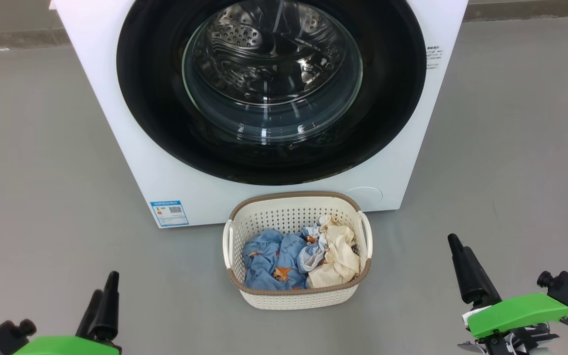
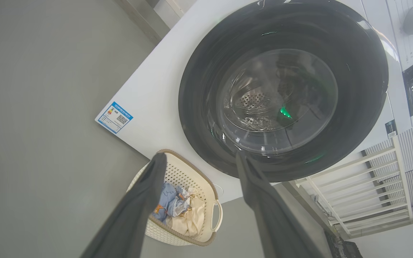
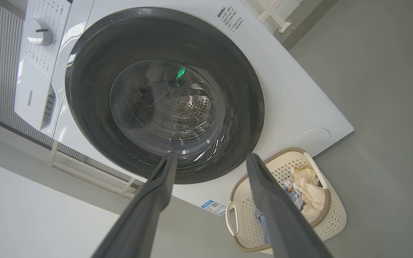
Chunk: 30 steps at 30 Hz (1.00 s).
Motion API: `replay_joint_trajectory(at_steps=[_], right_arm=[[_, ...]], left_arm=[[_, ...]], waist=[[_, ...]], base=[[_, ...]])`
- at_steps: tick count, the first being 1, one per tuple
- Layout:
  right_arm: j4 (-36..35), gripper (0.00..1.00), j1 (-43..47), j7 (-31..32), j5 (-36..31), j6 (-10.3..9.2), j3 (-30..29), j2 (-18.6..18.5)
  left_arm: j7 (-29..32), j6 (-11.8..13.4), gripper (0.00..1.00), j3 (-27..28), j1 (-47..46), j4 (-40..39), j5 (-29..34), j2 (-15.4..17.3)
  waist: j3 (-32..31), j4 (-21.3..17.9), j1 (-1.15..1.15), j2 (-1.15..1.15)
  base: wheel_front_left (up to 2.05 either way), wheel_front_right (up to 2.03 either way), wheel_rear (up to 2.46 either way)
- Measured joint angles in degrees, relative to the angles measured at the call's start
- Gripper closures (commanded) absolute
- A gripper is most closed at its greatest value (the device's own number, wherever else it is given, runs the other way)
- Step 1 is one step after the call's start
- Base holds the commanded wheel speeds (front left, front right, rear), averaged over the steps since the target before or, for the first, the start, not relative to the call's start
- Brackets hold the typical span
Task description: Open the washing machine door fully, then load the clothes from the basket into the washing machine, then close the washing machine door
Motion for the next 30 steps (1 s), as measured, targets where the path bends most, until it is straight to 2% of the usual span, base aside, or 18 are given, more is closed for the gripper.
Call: replay_joint_trajectory(at_steps=[17,30], right_arm=[[0.7,0.00,-0.6,-2.9,-12.4,0.00,1.8,-0.4],[2.9,0.00,-1.5,-5.0,-21.4,0.00,2.4,-0.6]], left_arm=[[-3.0,0.0,0.00,-0.5,-0.4,-0.3,15.7,1.1],[-5.0,0.0,0.00,-0.6,-0.4,-0.4,25.2,1.5]], waist=[[-0.2,0.0,0.00,0.00],[-0.3,-0.1,0.00,0.00]], base=[[0.00,0.00,0.00],[0.00,0.00,0.00]])
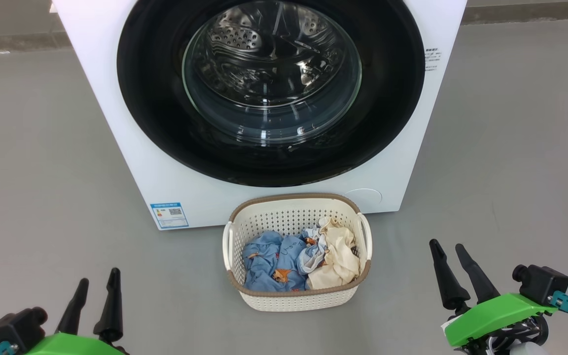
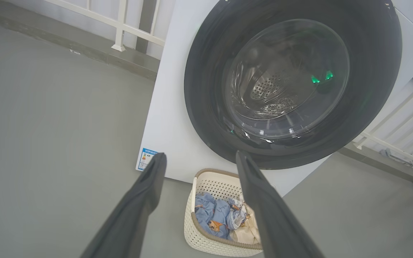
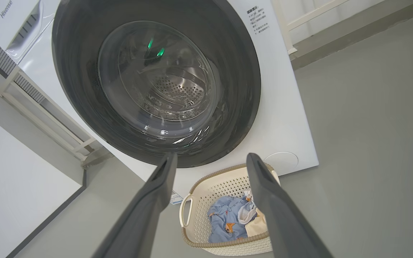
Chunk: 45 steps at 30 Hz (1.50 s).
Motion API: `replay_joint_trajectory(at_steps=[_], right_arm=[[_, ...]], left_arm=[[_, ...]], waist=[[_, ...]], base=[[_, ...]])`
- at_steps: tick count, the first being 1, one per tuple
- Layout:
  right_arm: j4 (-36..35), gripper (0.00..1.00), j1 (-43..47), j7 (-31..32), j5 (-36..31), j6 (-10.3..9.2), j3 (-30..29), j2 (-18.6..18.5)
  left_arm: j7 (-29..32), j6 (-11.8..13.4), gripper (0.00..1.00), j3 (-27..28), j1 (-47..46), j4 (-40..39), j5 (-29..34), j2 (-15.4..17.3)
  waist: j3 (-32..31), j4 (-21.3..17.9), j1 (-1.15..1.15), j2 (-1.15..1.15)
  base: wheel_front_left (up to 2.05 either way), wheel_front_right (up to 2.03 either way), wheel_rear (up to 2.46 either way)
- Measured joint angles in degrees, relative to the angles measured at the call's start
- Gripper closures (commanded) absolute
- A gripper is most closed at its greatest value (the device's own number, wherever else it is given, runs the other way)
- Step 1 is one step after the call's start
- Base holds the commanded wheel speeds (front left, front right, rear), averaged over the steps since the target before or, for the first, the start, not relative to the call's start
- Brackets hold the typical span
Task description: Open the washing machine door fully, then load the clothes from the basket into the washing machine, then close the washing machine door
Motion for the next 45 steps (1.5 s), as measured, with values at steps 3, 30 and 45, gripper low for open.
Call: replay_joint_trajectory(at_steps=[3,30,45], right_arm=[[0.5,0.00,-0.2,-0.5,-2.0,0.00,0.1,0.0],[2.8,0.00,-2.2,-5.0,-22.4,0.00,-1.5,0.1],[3.4,0.00,-2.3,-6.0,-29.3,0.00,-4.7,0.9]], left_arm=[[-0.5,0.0,0.00,0.0,0.0,0.0,2.5,0.0],[-5.1,0.1,0.00,2.5,0.0,0.7,23.9,0.0],[-6.3,0.9,0.00,4.5,0.0,1.7,28.7,-0.3]], waist=[[0.0,-0.1,0.00,0.00],[-0.9,-0.2,0.00,0.00],[-1.4,-0.3,0.00,0.00]], base=[[0.00,0.00,0.00],[0.00,0.00,0.00],[0.00,0.00,0.00]])
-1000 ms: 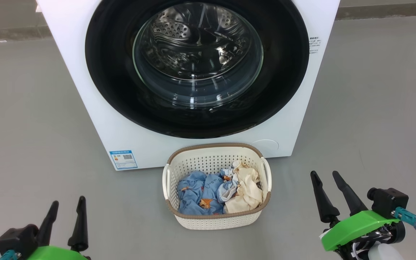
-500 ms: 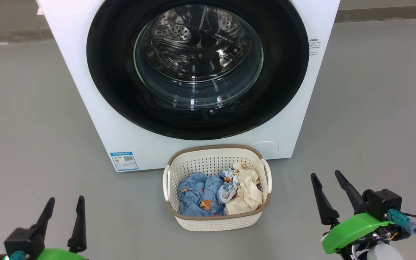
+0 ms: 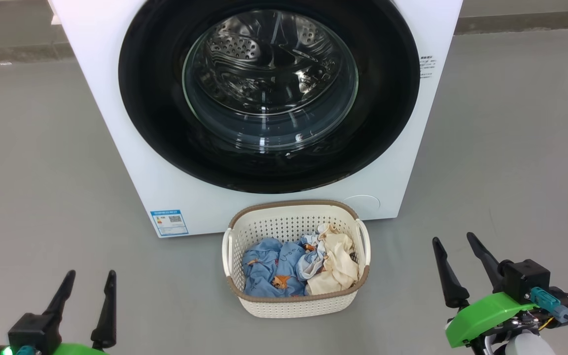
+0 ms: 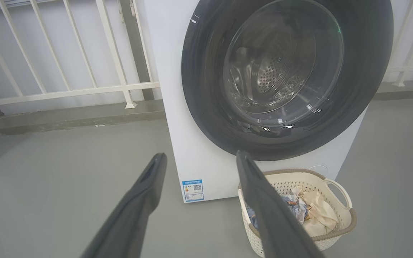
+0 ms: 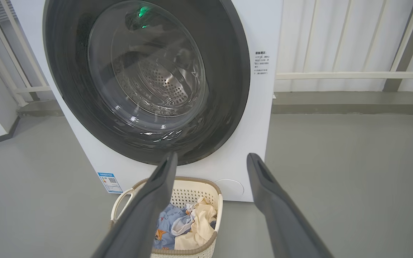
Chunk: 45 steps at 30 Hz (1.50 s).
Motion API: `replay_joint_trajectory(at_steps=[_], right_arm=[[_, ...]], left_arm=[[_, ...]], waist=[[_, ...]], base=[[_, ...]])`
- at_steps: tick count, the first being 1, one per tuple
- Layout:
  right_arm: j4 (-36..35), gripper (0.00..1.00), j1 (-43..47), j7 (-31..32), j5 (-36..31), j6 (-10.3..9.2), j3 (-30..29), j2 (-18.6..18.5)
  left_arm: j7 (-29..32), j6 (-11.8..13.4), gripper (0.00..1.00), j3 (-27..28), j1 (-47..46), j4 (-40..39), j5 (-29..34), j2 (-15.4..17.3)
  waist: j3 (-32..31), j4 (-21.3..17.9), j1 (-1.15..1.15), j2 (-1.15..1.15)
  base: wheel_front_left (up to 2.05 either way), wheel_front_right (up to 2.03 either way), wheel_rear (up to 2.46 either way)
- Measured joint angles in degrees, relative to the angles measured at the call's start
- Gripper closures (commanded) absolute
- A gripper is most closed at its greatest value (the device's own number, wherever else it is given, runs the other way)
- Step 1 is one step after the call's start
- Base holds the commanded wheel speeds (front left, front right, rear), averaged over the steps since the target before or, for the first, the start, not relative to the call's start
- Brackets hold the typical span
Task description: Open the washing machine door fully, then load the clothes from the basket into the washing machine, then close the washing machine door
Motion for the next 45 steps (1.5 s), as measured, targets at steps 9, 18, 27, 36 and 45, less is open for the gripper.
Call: replay_joint_trajectory(at_steps=[9,18,27,36,45], right_arm=[[0.0,0.00,0.0,0.0,-1.7,0.00,-1.4,1.0],[0.1,0.00,0.0,0.0,-1.7,0.00,-1.4,1.1],[-0.2,0.00,0.0,0.0,-2.2,0.00,-1.4,1.2],[-0.5,0.00,0.0,0.0,-2.1,0.00,-1.5,1.3],[-0.5,0.00,0.0,0.0,-2.2,0.00,-1.6,1.3]], left_arm=[[0.0,0.2,0.00,1.1,0.0,0.6,0.5,-0.5],[0.0,0.7,0.00,2.2,0.0,0.5,0.5,-1.4],[0.0,0.5,0.00,2.2,0.0,0.2,1.1,-1.4],[0.0,0.0,0.00,2.6,0.0,0.5,1.1,-1.5],[0.0,-0.4,0.00,3.2,0.0,0.7,1.1,-1.5]], waist=[[0.3,-0.1,0.00,0.00],[0.4,-0.1,0.00,0.00],[0.4,-0.3,0.00,0.00],[0.5,-0.3,0.00,0.00],[0.5,-0.1,0.00,0.00]], base=[[0.00,0.00,0.00],[0.00,0.00,0.00],[0.00,0.00,0.00],[0.00,0.00,0.00],[0.01,0.01,-0.01]])
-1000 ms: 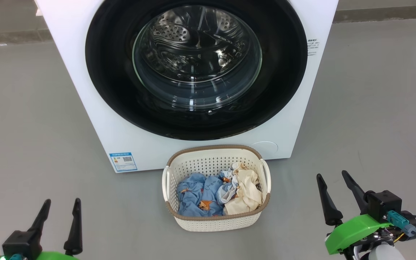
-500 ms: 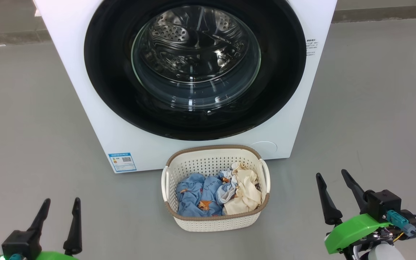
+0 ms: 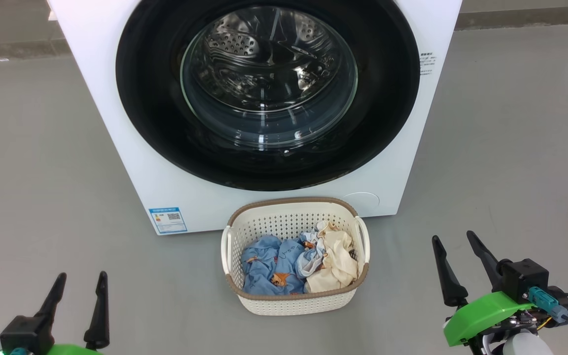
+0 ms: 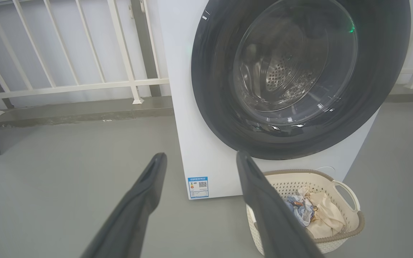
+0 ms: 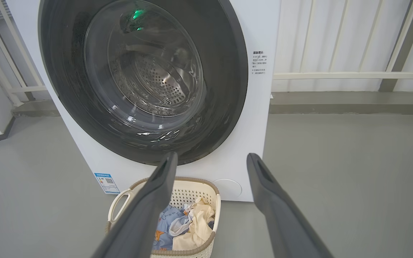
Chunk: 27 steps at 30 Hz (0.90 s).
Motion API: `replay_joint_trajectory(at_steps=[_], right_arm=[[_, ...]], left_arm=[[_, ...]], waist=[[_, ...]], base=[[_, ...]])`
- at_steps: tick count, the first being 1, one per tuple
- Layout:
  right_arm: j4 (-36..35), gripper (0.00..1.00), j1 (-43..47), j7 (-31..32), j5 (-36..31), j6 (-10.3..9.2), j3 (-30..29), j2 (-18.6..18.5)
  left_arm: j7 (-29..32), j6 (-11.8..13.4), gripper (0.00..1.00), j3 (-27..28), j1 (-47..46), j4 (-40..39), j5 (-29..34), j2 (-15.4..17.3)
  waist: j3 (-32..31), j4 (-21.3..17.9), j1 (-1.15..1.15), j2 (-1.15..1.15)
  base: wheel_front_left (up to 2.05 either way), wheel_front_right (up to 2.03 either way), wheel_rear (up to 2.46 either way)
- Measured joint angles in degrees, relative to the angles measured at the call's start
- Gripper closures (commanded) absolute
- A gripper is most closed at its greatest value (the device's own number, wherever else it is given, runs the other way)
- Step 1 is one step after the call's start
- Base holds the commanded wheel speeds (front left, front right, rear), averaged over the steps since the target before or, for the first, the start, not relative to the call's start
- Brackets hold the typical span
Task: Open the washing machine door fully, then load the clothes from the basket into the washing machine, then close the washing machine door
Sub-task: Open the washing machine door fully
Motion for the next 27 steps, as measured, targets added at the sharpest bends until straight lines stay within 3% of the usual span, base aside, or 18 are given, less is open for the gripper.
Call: replay_joint_trajectory(at_steps=[10,27], right_arm=[[-0.1,0.00,0.0,0.0,-0.1,0.00,-0.1,0.3],[-0.9,0.00,0.0,0.0,-0.5,0.00,-0.4,0.1]], left_arm=[[0.0,0.0,0.00,0.1,0.0,0.2,0.3,0.1],[0.0,0.0,0.00,2.1,-0.4,-0.2,0.2,-0.8]], waist=[[0.2,0.1,0.00,0.00],[0.6,0.4,0.00,0.00]], base=[[0.49,0.49,-0.98],[1.07,1.07,-2.14]])
